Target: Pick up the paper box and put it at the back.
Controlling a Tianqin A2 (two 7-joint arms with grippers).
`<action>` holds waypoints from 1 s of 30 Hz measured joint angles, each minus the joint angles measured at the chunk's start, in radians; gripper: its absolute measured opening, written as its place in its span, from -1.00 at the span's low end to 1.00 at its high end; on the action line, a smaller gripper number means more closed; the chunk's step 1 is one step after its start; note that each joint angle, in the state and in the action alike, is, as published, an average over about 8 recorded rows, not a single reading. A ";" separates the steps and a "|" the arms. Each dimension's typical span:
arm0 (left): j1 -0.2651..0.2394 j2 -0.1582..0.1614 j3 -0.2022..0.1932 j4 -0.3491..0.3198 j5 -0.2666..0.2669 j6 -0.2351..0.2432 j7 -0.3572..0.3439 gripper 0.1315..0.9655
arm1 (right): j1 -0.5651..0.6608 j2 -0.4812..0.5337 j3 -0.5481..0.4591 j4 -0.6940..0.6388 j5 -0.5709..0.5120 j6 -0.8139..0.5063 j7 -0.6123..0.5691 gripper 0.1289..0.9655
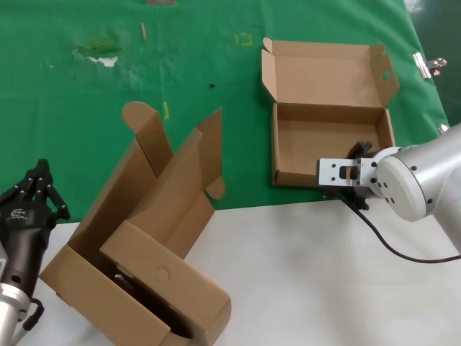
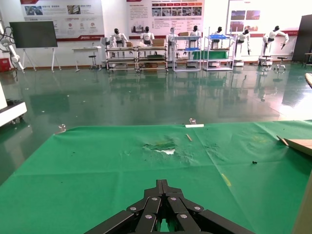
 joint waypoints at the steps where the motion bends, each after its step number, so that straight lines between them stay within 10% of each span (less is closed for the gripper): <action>1: 0.000 0.000 0.000 0.000 0.000 0.000 0.000 -0.98 | 0.000 -0.001 0.002 0.001 -0.004 -0.001 -0.004 -0.68; 16: 0.000 0.000 0.000 0.000 0.000 0.000 0.000 -0.98 | -0.072 0.023 0.098 0.182 -0.104 -0.071 0.023 0.00; 30: 0.000 0.000 0.000 0.000 0.000 0.000 0.000 -0.98 | -0.358 0.065 0.515 0.754 -0.033 -0.126 0.208 0.67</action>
